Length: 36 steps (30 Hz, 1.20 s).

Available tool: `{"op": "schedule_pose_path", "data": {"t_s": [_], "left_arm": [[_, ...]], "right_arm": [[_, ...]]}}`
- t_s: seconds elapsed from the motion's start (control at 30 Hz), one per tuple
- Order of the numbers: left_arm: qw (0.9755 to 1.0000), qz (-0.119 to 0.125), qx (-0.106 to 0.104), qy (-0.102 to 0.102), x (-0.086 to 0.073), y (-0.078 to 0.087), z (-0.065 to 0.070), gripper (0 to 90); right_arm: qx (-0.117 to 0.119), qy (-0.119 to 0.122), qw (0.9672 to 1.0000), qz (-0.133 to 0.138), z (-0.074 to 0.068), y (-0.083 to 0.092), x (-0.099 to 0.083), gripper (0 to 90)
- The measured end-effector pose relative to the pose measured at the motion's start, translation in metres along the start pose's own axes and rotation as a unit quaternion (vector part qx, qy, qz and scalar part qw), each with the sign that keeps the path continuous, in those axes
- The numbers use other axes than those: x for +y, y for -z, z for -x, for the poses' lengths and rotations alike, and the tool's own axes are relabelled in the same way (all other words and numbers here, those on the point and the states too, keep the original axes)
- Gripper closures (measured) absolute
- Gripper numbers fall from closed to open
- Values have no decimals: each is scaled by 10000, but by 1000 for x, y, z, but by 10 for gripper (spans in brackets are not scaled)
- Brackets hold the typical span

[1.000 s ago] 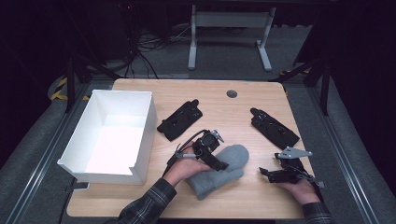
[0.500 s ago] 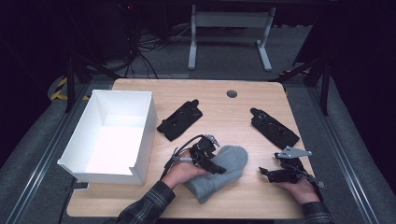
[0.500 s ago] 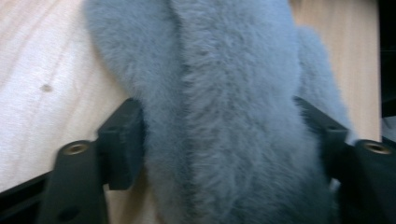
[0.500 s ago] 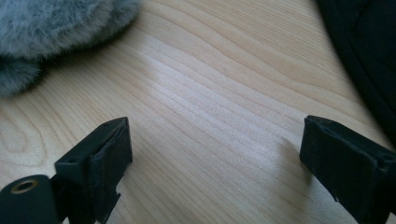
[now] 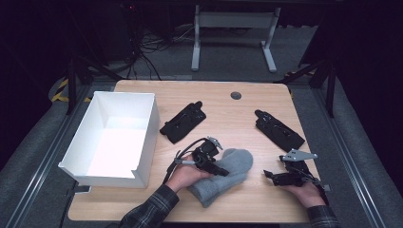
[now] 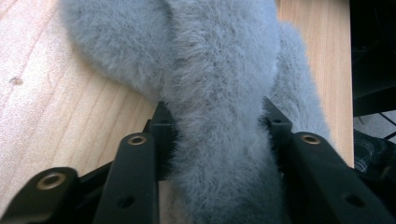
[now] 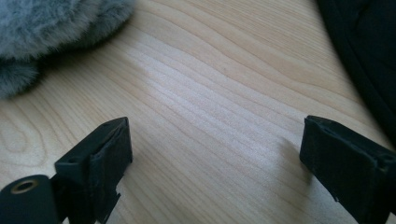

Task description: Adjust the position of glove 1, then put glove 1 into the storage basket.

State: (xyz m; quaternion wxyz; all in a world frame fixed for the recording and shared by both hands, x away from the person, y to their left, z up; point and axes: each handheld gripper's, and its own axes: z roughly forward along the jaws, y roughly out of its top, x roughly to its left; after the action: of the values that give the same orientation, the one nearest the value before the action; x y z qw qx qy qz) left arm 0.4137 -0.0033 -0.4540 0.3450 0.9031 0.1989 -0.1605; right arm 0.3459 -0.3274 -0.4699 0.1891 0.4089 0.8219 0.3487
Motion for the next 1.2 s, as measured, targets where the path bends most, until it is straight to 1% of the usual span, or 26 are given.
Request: {"op": "schedule_pose_path", "data": {"t_s": [0.03, 0.13, 0.27, 0.3, 0.37, 0.47, 0.57, 0.7, 0.77, 0.87, 0.9, 0.93, 1.07, 1.13, 1.2], "left_arm": [[10000, -17, 19, -6, 0, 1, 1, 622], [10000, -3, 10, -10, 0, 2, 2, 662], [10000, 58, -14, -17, 1, 3, 3, 690], [10000, 46, -6, -27, 1, 4, 3, 695], [9999, 117, -30, -41, 2, 6, 4, 703], [9999, 140, -24, -66, 2, 9, 6, 707], [9998, 182, 52, -103, 3, 14, 10, 710], [9992, 369, 120, -120, 5, 25, 13, 712], [9987, 439, 194, -161, 5, 32, 15, 713], [9979, 581, 247, -154, 5, 40, 17, 713], [9974, 642, 305, -147, 5, 45, 17, 714], [9974, 642, 305, -147, 5, 45, 17, 714], [9955, 846, 398, -124, 5, 58, 19, 715], [9952, 860, 454, -133, 6, 63, 21, 716], [9943, 921, 518, -160, 7, 69, 23, 715]], "right_arm": [[0, 1, 10000, 0, 0, 0, 0, 97], [1, 1, 10000, 0, 0, 0, 0, 97], [1, 0, 10000, 0, 0, 0, 0, 97], [0, 0, 10000, 1, 0, 0, 0, 97], [1, 0, 10000, 0, 0, 0, 0, 97], [0, 0, 10000, 0, 0, 0, 0, 96], [1, -2, 10000, 0, 0, 0, 0, 97], [0, 1, 10000, 1, 0, 0, 0, 97], [0, 0, 10000, 1, 0, 0, 0, 97], [0, 0, 10000, 1, 0, 0, 0, 97], [0, 0, 10000, 0, 0, 0, 0, 97], [0, 0, 10000, 0, 0, 0, 0, 97], [0, 0, 10000, 0, 0, 0, 0, 97], [0, 1, 10000, 0, 0, 0, 0, 97], [0, 0, 10000, 1, 0, 0, 0, 97]]}}
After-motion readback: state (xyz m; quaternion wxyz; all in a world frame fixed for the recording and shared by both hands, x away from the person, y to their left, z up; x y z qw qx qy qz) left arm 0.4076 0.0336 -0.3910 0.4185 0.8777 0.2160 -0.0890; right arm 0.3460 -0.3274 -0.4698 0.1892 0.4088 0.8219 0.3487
